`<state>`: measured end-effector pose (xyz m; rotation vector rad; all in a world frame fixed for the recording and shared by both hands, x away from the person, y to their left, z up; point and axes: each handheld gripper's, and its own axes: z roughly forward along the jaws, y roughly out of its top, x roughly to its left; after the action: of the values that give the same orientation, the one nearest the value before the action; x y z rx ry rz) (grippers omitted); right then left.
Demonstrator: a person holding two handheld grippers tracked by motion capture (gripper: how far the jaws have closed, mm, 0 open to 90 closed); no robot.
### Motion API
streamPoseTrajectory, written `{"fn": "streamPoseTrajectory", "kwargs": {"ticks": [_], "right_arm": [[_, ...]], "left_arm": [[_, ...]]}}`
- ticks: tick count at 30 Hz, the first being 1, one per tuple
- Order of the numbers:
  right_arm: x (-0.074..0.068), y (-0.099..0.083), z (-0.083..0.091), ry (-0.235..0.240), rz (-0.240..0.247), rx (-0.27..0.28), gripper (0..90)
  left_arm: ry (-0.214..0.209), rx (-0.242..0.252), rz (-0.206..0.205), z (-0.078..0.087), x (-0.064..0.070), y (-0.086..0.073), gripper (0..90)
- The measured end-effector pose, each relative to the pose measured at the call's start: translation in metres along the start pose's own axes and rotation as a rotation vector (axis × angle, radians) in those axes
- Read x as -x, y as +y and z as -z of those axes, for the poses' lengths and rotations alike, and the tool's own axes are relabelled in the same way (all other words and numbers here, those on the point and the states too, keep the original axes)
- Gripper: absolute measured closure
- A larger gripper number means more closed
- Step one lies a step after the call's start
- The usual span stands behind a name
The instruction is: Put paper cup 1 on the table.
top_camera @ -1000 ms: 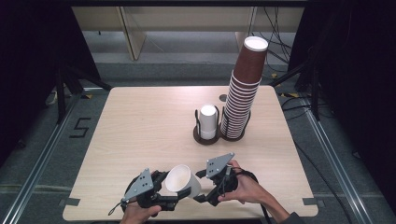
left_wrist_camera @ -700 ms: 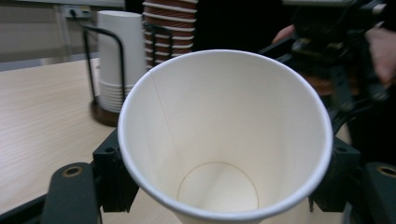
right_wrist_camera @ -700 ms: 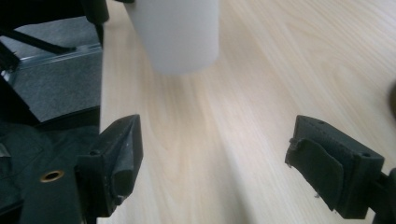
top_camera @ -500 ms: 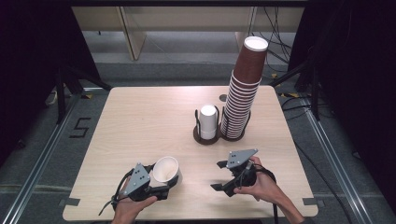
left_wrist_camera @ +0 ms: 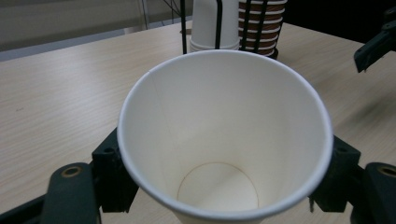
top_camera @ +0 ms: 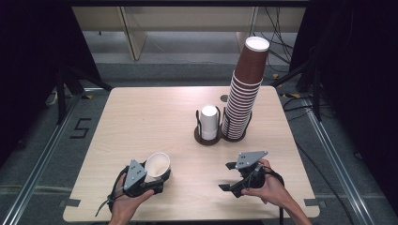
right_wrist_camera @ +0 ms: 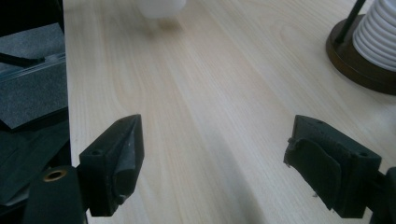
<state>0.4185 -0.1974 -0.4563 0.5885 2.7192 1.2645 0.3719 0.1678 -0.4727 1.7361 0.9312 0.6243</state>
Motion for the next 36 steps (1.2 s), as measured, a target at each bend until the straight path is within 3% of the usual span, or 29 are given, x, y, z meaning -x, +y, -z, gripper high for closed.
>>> {"fn": "streamPoseTrajectory", "kwargs": {"ticks": [7,18,36], "right_arm": [[0.002,-0.006,0.003,-0.006,-0.009,-0.012,19.3],[0.005,-0.008,0.008,-0.035,-0.024,0.000,19.6],[0.006,-0.016,0.014,-0.050,-0.046,-0.018,19.7]], "left_arm": [[0.032,0.010,0.032,-0.002,-0.013,0.003,24.8],[0.093,-0.007,0.050,-0.013,-0.034,0.014,24.9],[0.185,-0.023,0.065,-0.078,-0.087,0.054,24.7]]}}
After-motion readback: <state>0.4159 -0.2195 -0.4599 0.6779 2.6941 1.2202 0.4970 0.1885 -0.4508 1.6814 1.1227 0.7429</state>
